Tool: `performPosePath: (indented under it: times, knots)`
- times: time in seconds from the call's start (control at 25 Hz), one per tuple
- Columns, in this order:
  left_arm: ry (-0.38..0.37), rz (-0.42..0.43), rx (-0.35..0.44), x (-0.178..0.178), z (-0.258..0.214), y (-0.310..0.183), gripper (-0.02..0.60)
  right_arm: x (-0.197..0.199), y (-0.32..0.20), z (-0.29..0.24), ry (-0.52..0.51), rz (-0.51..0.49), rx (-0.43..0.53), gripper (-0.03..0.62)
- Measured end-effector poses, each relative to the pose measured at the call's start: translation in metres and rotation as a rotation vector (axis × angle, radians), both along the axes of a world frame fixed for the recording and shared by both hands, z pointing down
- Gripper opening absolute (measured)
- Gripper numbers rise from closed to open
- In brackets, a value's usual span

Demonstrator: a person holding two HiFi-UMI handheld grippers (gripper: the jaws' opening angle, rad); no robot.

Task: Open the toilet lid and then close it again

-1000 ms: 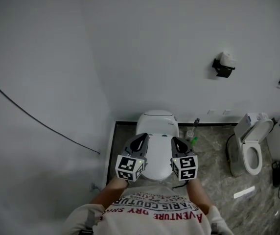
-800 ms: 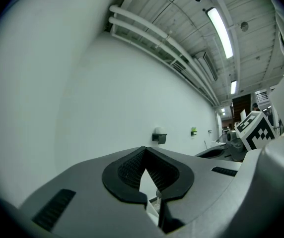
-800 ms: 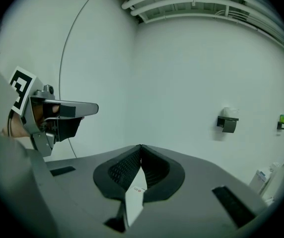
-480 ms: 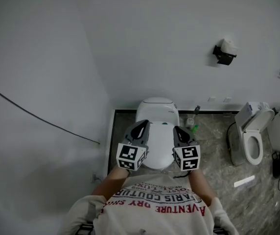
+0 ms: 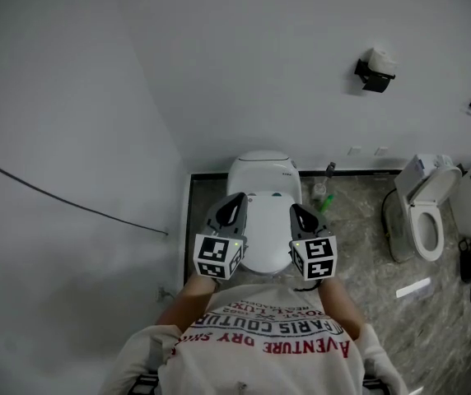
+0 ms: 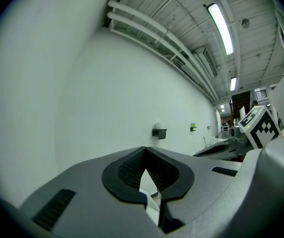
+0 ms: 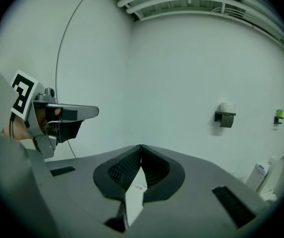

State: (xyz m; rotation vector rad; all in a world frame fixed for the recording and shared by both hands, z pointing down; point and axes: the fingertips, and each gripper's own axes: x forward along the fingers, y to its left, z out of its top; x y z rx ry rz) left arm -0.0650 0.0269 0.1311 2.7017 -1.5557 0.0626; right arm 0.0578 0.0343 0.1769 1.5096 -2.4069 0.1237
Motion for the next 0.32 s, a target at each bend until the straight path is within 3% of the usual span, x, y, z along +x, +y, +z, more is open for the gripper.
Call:
performPosePath:
  times: [0.32]
  knots:
    - [-0.015, 0.026, 0.005, -0.012, -0.001, -0.007, 0.008, -0.012, 0.0, -0.001, 0.013, 0.0, -0.007, 0.015]
